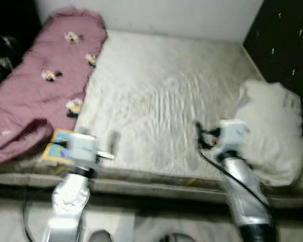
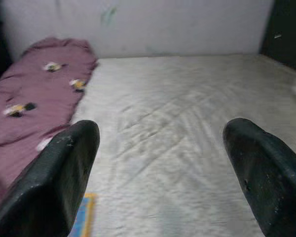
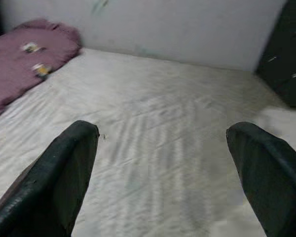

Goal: Clean up the room

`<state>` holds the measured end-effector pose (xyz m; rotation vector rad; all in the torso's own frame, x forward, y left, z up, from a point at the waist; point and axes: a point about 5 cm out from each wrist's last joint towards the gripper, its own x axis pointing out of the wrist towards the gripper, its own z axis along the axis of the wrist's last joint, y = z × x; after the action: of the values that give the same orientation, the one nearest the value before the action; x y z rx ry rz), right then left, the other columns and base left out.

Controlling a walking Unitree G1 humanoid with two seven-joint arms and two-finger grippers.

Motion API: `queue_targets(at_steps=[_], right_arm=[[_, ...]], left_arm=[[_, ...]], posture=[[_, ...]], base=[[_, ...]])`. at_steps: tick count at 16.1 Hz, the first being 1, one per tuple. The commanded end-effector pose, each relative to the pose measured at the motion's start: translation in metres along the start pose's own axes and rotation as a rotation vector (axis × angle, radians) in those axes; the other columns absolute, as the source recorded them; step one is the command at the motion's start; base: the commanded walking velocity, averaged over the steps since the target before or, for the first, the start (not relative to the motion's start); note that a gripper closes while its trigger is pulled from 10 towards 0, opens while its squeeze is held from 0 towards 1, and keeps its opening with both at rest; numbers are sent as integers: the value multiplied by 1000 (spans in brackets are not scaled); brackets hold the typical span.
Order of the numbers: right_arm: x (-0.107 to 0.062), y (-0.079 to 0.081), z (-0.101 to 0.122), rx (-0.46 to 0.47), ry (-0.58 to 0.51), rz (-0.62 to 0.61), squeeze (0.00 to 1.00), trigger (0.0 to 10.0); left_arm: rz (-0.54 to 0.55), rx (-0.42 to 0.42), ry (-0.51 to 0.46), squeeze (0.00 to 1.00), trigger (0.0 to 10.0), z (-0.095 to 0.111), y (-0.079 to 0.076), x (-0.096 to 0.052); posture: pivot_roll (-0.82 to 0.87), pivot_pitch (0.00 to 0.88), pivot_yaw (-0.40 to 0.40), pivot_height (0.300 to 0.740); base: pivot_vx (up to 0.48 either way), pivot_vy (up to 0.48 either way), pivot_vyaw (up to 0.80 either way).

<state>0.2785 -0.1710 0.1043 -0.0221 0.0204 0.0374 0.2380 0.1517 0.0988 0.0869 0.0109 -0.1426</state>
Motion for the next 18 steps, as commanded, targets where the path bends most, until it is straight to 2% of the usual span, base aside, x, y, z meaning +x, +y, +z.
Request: queue_targets(at_steps=[1,7,8,15,18], right_arm=[[2,6,3,12,-11,16,0,10000],[0,5,3,10,-8,12,0,10000],[0,4,3,9,-8,11,0,10000],[-1,4,3,3,-7,15,0,10000],[-1,5,3,2,-6,16,0,10000]], left_arm=[[19,21,-4,0,10000,1,8,-1],[14,15,-5,0,10000,1,6,-1],[17,-11,-14,0,10000,2,6,-1],[-40,-22,-37,0,10000,4,1,-3],[-54,-26,-42,0,10000,5,1,-3]], posture=[[-2,33,-78,740],[-11,38,-77,740],[-11,38,-78,740],[-13,42,-81,740],[-13,42,-81,740]], base=[[0,-307,0],[0,-303,0],[0,0,0],[0,0,0],[275,0,0]])
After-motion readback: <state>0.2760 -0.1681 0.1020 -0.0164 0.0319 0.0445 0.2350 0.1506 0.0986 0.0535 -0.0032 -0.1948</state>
